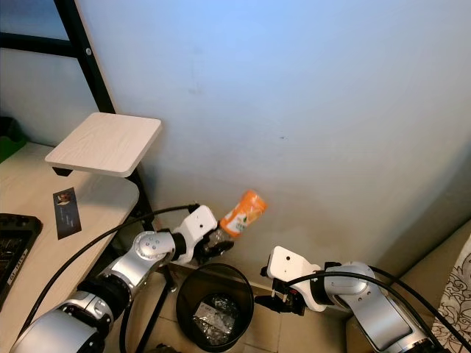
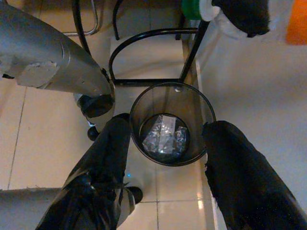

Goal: Clean up the room

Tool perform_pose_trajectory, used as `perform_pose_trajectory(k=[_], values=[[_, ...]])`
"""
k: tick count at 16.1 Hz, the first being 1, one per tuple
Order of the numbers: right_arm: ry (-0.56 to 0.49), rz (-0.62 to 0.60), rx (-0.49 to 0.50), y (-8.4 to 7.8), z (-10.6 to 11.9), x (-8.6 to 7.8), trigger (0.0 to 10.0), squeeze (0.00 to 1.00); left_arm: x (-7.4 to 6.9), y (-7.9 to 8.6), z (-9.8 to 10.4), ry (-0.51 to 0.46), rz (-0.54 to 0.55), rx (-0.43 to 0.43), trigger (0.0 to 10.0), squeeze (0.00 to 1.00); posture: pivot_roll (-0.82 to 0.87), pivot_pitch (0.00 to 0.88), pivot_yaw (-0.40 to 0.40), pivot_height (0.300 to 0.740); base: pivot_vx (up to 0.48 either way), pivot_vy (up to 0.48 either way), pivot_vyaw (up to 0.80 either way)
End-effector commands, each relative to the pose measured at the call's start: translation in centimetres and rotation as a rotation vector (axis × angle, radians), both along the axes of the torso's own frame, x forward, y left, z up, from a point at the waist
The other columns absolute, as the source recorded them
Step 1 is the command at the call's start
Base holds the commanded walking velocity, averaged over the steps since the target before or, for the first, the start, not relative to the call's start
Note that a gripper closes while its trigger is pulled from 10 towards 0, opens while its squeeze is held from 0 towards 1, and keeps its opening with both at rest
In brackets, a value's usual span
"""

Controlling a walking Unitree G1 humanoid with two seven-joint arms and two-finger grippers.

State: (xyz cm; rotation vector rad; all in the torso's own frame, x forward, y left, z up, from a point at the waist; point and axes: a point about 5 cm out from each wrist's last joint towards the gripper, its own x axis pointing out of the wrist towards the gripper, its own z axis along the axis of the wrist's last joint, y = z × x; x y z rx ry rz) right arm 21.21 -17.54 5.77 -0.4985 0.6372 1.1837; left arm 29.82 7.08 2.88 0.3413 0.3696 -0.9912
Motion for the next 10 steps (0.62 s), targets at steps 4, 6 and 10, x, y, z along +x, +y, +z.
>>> perform_pose_trajectory(k=[4,6,10], values=[[-0.006,0.007,0.012,0.12,0.47,0.22,10.0,0.0,0.25,-0.06,0.22,-0.007,0.005,-0.009,10.0,1.0,-0.1,0.004,0.041,0.74,0.0,0.0,0.0],[-0.003,0.004,0.014,0.18,0.45,0.33,10.0,0.0,0.24,-0.03,0.15,0.0,0.005,-0.013,10.0,1.0,-0.1,0.009,0.04,0.74,0.0,0.0,0.0],[0.003,0.002,0.018,0.25,0.4,0.34,10.0,0.0,-0.01,0.0,-0.15,0.014,-0.002,-0.013,10.0,1.0,-0.1,0.012,0.038,0.74,0.0,0.0,0.0]])
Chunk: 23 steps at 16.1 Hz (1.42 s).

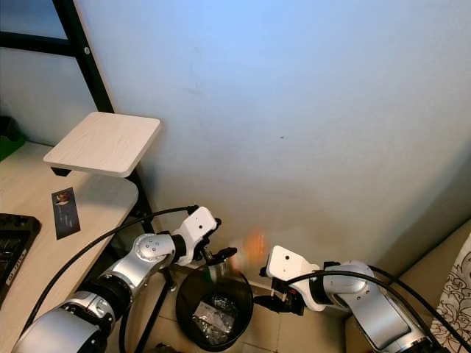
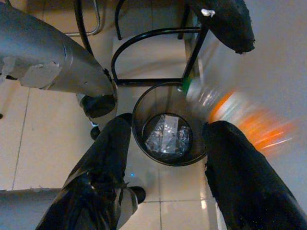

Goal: Clean up the room

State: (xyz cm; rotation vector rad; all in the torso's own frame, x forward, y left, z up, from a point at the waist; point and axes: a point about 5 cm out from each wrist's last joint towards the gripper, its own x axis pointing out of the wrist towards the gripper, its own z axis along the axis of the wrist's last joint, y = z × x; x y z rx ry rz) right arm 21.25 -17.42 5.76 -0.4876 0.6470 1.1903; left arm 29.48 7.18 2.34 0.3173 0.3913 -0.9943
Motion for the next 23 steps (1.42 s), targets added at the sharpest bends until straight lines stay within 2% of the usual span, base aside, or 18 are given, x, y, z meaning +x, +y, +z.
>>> perform_pose_trajectory(k=[1,6,8,10,12,13,14,15,16,17,18,21,23], values=[[-0.011,0.001,0.014,0.1,0.4,0.3,10.0,0.0,0.3,-0.1,0.4,-0.013,-0.007,-0.004,10.0,1.0,-0.1,0.012,0.038,0.74,0.0,0.0,0.0],[-0.008,-0.006,0.018,0.1,0.4,0.4,10.0,0.0,0.2,0.2,0.3,-0.008,-0.007,-0.005,10.0,1.0,-0.09,0.007,0.039,0.74,0.0,0.0,0.0],[-0.027,-0.094,0.071,0.0,0.7,0.4,10.0,0.0,0.8,1.4,1.1,-0.053,0.091,-0.077,10.0,1.0,-0.08,0.0,0.045,0.74,0.0,0.0,0.0],[-0.072,-0.299,0.165,0.0,0.8,0.4,10.0,0.0,1.5,2.9,3.7,-0.175,0.284,-0.239,10.0,1.0,-0.05,0.0,0.044,0.74,0.0,0.0,0.0],[-0.1,-0.399,0.178,0.0,0.5,0.5,10.0,0.0,1.4,3.5,4.9,-0.233,0.342,-0.279,10.0,1.0,-0.03,0.0,0.049,0.74,0.0,0.0,0.0],[-0.159,-0.556,0.202,-0.1,0.6,1.1,10.0,0.0,1.1,3.9,6.0,-0.272,0.394,-0.326,10.0,1.0,-0.02,0.0,0.057,0.74,0.0,0.0,0.0],[-0.209,-0.695,0.225,-0.3,0.8,1.6,10.0,0.0,0.7,4.5,6.5,-0.282,0.429,-0.322,10.0,1.0,-0.02,0.0,0.06,0.74,0.0,0.0,0.0],[-0.245,-0.813,0.249,-0.4,1.1,2.0,10.0,0.0,0.1,5.3,6.4,-0.248,0.492,-0.3,10.0,1.0,-0.02,0.0,0.067,0.74,0.0,0.0,0.0],[-0.281,-0.886,0.237,-0.7,1.2,2.2,10.0,0.0,-0.3,5.9,6.1,-0.224,0.554,-0.286,10.0,1.0,-0.02,0.0,0.065,0.74,0.0,0.0,0.0],[-0.293,-0.935,0.177,-1.1,0.8,2.3,10.0,0.0,-0.4,6.5,5.8,-0.245,0.642,-0.278,10.0,1.0,-0.02,0.0,0.061,0.74,0.0,0.0,0.0],[-0.308,-0.969,0.153,-1.3,0.7,2.4,10.0,0.0,-0.8,6.8,5.4,-0.221,0.706,-0.271,10.0,1.0,-0.02,0.0,0.06,0.74,0.0,0.0,0.0],[-0.278,-1.172,0.186,-2.0,0.7,2.6,10.0,0.0,-3.2,7.1,4.9,-0.231,0.731,-0.202,10.0,1.0,-0.01,0.0,0.047,0.74,0.0,0.0,0.0],[-0.263,-1.175,0.193,-1.3,0.7,2.6,10.0,0.0,-3.6,7.4,5.0,-0.21,0.771,-0.207,10.0,0.95,-0.01,0.0,0.042,0.74,0.0,0.0,0.0]])
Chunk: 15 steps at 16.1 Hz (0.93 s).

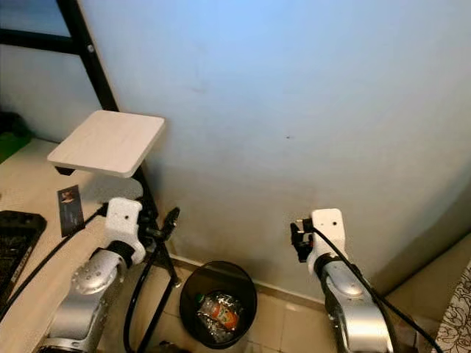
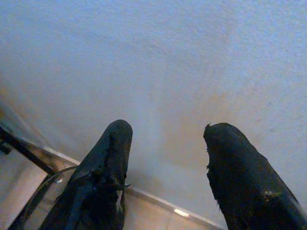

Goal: Clean up the room

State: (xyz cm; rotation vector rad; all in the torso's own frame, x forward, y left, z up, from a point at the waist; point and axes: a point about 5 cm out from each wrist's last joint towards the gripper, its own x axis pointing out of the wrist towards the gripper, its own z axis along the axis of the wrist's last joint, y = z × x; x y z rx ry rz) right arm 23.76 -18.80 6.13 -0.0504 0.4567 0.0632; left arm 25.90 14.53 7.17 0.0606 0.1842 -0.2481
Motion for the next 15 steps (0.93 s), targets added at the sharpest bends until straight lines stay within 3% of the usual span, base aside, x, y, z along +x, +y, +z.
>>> perform_pose_trajectory(k=[1,5,8,15], values=[[-0.002,-0.006,0.022,0.3,0.3,0.0,10.0,0.0,-0.2,0.2,0.2,-0.001,0.015,0.009,10.0,0.95,-0.01,0.0,0.04,0.74,0.0,0.0,0.0],[-0.001,0.027,0.064,1.5,0.3,-0.4,10.0,0.0,-1.2,0.0,1.0,-0.004,0.019,0.03,10.0,0.96,0.0,0.0,0.038,0.74,0.0,0.0,0.0],[-0.01,0.025,0.075,1.5,0.4,-0.6,10.0,0.0,-1.5,-0.5,1.2,0.009,-0.004,0.017,10.0,0.95,0.0,0.0,0.037,0.74,0.0,0.0,0.0],[-0.012,0.052,-0.009,1.4,0.2,-0.5,10.0,0.0,-1.9,-0.3,1.5,0.005,0.014,0.013,10.0,0.95,0.02,0.0,0.016,0.74,0.0,0.0,0.0]])
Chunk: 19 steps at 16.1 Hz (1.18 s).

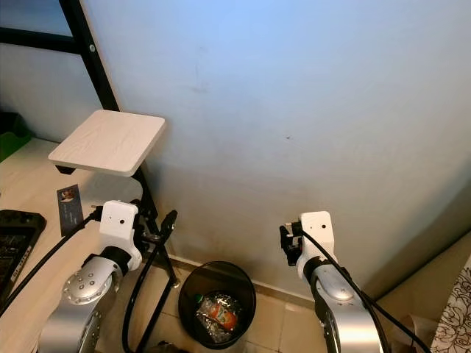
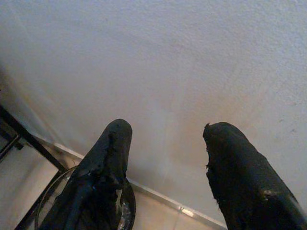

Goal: Clean up the room

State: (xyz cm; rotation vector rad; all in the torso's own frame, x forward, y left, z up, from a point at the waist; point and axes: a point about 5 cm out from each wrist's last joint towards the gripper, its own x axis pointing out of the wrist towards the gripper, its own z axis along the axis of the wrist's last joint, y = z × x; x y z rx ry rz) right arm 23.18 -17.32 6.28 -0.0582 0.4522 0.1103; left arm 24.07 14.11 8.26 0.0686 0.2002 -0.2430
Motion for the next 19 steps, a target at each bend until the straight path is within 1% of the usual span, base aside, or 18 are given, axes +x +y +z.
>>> perform_pose_trajectory(k=[1,9,12,17,18,19], values=[[-0.01,0.01,-0.015,-0.05,0.06,0.11,10.0,0.0,-0.17,0.13,0.39,-0.011,0.009,0.003,10.0,0.95,0.02,0.0,0.014,0.74,0.0,0.0,0.0],[-0.009,0.033,-0.018,0.45,-0.03,0.16,10.0,0.0,-0.39,0.15,0.32,-0.001,-0.007,0.018,10.0,0.95,0.03,0.0,0.017,0.74,0.0,0.0,0.0],[-0.009,0.032,-0.02,0.48,-0.06,0.18,10.0,0.0,-0.3,0.14,0.34,0.0,-0.011,0.023,10.0,0.95,0.02,0.0,0.019,0.74,-0.335,0.0,0.0],[-0.012,0.035,-0.026,0.47,-0.03,0.25,10.0,0.0,-0.34,0.14,0.08,0.025,-0.011,0.036,10.0,0.95,0.03,0.0,0.017,0.74,0.0,0.0,0.0],[-0.013,0.035,-0.027,0.46,-0.03,0.28,10.0,0.0,-0.34,0.15,0.05,0.032,-0.005,0.018,10.0,0.95,0.03,0.0,0.017,0.74,0.0,0.0,0.0],[-0.017,0.036,-0.029,0.45,0.0,0.34,10.0,0.0,-0.27,0.32,0.11,0.044,0.019,-0.025,10.0,0.95,0.03,0.0,0.017,0.74,0.0,0.0,0.0]])
